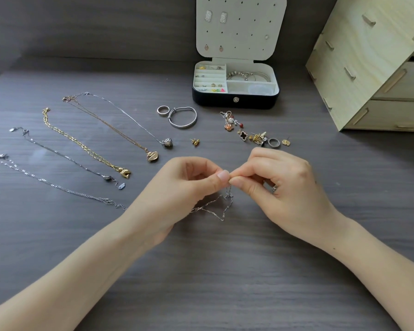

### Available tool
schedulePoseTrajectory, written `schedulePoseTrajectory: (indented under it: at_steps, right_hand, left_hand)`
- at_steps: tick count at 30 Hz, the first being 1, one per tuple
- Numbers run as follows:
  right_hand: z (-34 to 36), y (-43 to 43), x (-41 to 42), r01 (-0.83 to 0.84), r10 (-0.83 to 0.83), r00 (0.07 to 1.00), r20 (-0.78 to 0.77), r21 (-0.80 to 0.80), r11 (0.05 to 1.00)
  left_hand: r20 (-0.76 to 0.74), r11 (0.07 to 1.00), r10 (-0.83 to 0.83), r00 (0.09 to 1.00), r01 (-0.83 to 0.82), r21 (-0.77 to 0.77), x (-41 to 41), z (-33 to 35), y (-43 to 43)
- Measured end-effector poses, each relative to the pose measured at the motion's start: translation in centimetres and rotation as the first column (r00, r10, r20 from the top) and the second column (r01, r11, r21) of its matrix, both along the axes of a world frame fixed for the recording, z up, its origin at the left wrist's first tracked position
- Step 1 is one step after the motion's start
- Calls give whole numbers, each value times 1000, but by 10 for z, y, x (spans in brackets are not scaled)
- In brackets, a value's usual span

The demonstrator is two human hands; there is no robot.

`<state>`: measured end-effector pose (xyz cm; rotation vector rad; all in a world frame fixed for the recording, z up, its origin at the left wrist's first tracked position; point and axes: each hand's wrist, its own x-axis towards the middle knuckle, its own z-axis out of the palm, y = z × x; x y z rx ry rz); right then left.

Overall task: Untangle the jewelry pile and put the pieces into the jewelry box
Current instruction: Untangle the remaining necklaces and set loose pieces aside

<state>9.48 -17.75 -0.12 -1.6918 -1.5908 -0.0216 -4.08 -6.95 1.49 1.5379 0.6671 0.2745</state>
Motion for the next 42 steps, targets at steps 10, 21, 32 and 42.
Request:
schedulePoseTrajectory:
  at_steps: [10,21,32,42]
  right_hand:
    - [4,-4,-1,50,-115,943,-312,-209,977]
    - [14,-9,2,-13,-22,979,-205,-170,985]
    - [13,-9,-5,101,-110,993,-46,-168,981]
    - [7,-5,-5,75,-94,956,278,79,994]
  left_hand:
    - [146,611,-4,989,-114,784,2,-15,-5]
    - [-84,989,58,995,-46,137,0,0,-1]
    - [-53,992,43,998,-37,123,1,2,-2]
    - [13,997,-13,1000,12,72,1,-1,-2]
